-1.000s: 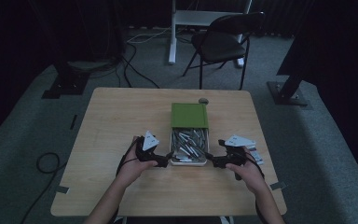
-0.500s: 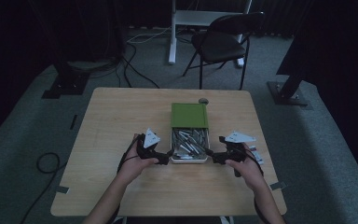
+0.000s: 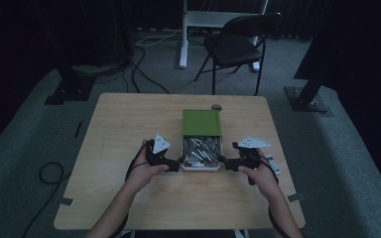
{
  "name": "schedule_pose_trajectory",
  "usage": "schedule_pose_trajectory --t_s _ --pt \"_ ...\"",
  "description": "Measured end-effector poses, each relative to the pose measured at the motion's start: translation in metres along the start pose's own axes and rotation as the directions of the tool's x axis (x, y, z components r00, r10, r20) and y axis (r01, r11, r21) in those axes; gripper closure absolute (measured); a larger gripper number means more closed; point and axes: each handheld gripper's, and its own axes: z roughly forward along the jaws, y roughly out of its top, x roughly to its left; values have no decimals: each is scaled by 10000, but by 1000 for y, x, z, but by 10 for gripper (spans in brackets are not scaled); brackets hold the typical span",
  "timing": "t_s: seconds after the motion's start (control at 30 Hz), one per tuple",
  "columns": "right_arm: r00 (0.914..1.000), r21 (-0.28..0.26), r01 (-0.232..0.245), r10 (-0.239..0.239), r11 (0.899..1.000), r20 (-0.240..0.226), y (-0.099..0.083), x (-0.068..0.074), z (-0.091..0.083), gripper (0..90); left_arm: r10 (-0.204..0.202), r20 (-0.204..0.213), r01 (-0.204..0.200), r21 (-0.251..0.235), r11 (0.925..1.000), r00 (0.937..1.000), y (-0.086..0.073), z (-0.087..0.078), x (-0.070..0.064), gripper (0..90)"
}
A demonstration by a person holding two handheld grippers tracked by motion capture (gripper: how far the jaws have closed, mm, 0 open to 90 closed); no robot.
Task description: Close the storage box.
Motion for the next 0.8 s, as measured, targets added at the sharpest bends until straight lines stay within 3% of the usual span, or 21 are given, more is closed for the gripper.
schedule_pose_trajectory --t_s 0.27,0.5,0.8 --pt "9999 8 -99 99 10000 62 2 -3 3 128 -145 -70 145 -23 9999 9999 1 4 3 18" --pt "9998 3 -179 179 9998 127 4 -5 5 128 15 -243 -15 -14 10000 9997 3 6 3 19" --pt "9991 -60 -324 325 9995 274 5 -8 8 126 -226 -198 225 -46 9997 9995 4 10 6 19"
